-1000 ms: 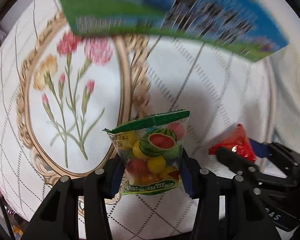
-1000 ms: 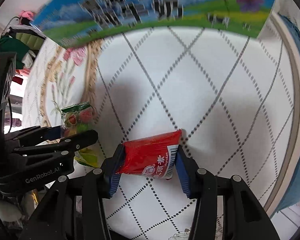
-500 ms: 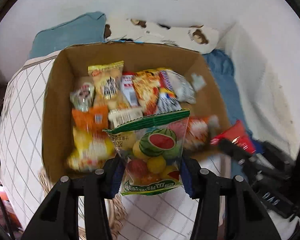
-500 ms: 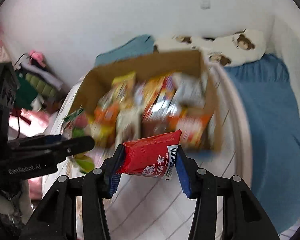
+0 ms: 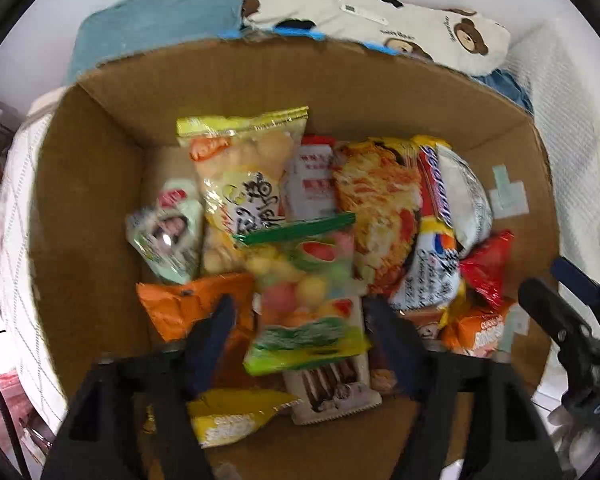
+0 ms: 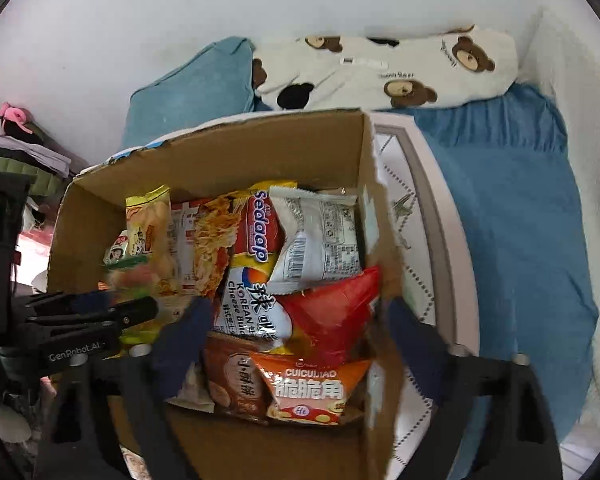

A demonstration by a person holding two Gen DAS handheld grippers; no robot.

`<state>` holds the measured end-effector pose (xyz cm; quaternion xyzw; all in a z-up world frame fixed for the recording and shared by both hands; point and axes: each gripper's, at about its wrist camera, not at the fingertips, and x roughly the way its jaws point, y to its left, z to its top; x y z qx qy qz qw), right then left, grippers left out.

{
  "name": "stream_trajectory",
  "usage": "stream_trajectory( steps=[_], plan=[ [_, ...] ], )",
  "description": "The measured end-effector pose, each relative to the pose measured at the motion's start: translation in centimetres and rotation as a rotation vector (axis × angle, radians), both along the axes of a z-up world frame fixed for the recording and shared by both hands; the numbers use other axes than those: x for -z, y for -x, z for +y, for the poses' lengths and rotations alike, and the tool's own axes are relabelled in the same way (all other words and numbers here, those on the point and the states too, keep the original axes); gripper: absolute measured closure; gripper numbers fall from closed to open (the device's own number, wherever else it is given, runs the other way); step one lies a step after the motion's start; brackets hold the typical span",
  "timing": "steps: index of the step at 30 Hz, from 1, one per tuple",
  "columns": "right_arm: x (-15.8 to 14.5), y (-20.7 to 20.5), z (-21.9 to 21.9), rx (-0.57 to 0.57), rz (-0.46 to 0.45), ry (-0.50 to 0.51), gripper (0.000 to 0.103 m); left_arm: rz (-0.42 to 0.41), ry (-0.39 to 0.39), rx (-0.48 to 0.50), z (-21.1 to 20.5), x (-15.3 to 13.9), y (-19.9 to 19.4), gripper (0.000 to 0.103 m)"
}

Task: Organize snacks

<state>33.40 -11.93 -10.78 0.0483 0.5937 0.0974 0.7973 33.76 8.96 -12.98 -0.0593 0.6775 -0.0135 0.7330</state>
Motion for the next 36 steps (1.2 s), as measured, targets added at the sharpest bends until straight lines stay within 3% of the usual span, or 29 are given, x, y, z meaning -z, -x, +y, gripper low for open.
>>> stream_trajectory(
  steps=[1, 4, 8, 16, 28, 36],
  plan=[
    [-0.1, 0.3, 0.4, 0.001, 0.004, 0.015, 0.008, -0.005, -0.005, -0.004, 0.2, -0.1, 0.0, 0.013],
    [0.1, 0.7, 1.3, -0.018, 0.011, 0.053, 0.005, -0.024, -0.001, -0.023, 0.9, -0.8, 0.3, 0.01],
    [0.7, 1.1, 2.5, -0.044, 0.037, 0.122, 0.004, -0.038, -0.008, -0.048, 1.8, -1.2, 1.2, 0.009],
    [0.8, 1.9, 3.0, -0.059, 0.036, 0.147, 0.004, -0.059, -0.004, -0.076, 2.4, -1.9, 3.5, 0.009],
    [-1.3, 5.6, 3.1, -0.064, -0.03, 0.126, 0.004, -0.235, -0.066, -0.091, 2.5, -6.3, 8.6, 0.009],
    [-5.7, 10.6, 2.8, -0.062, -0.156, 0.103, 0.003, -0.379, -0.087, -0.109, 1.7, -10.6, 14.1, 0.009]
  ],
)
